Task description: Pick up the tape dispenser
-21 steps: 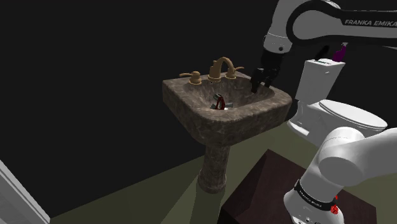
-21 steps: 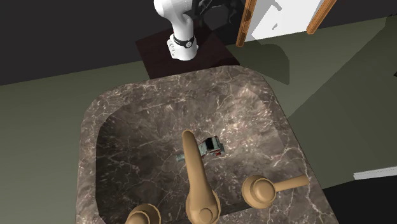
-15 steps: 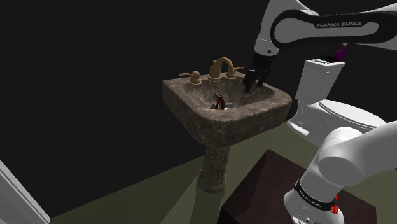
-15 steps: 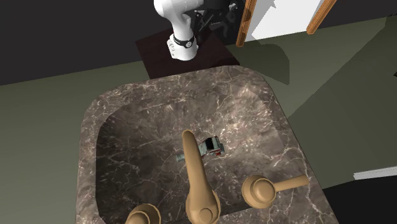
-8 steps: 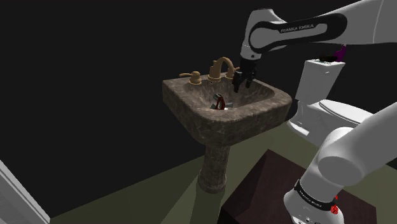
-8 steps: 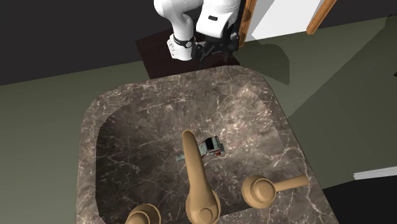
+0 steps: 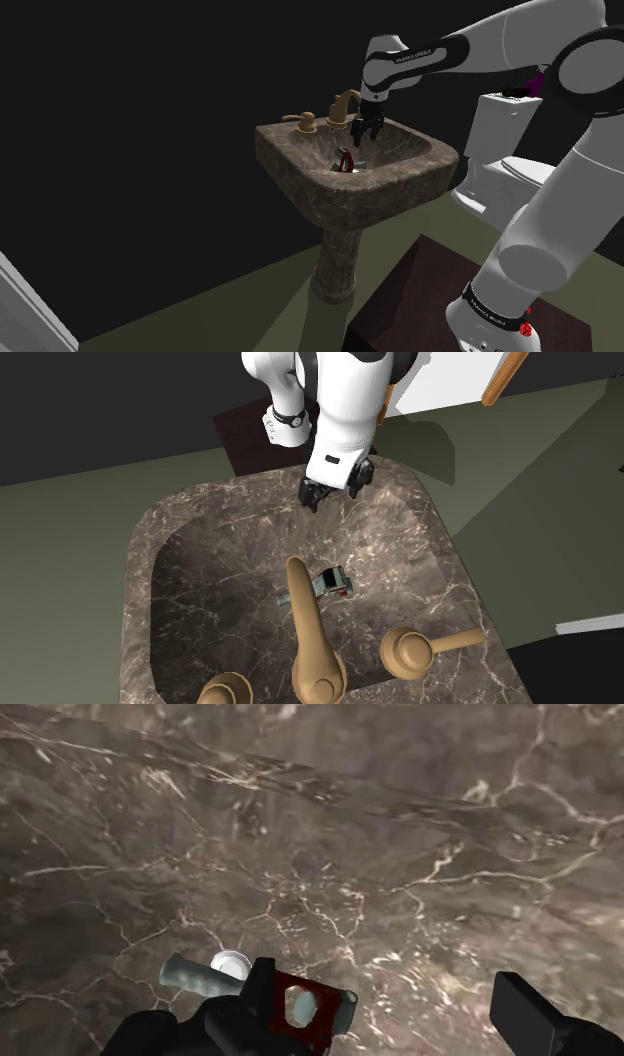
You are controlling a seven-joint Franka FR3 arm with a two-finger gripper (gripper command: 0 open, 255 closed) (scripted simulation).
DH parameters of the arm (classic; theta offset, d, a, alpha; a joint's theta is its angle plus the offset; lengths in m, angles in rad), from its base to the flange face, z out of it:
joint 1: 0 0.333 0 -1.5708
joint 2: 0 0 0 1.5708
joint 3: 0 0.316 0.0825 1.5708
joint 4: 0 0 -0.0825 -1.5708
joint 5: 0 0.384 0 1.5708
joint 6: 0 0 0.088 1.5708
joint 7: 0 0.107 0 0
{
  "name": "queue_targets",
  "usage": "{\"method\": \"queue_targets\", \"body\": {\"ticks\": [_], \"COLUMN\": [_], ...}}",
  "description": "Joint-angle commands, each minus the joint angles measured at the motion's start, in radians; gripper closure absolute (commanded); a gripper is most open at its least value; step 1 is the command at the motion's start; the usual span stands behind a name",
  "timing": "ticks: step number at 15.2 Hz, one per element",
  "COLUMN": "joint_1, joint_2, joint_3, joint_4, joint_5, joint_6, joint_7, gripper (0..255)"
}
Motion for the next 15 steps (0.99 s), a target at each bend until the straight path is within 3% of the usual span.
{"method": "queue_targets", "body": {"ticks": [1, 9, 15], "joint_1": [-0.007, -0.061, -0.063], "joint_2": [0.087, 0.434, 0.459], "joint_3": [-0.012, -0.024, -0.020], "joint_4": [0.071, 0.404, 0.370], "joint_5": [0.020, 0.104, 0.110], "joint_6": [0.006, -0.026, 0.032], "joint_7": [-0.032, -0.138, -0.140], "gripper": [0, 0, 0]}}
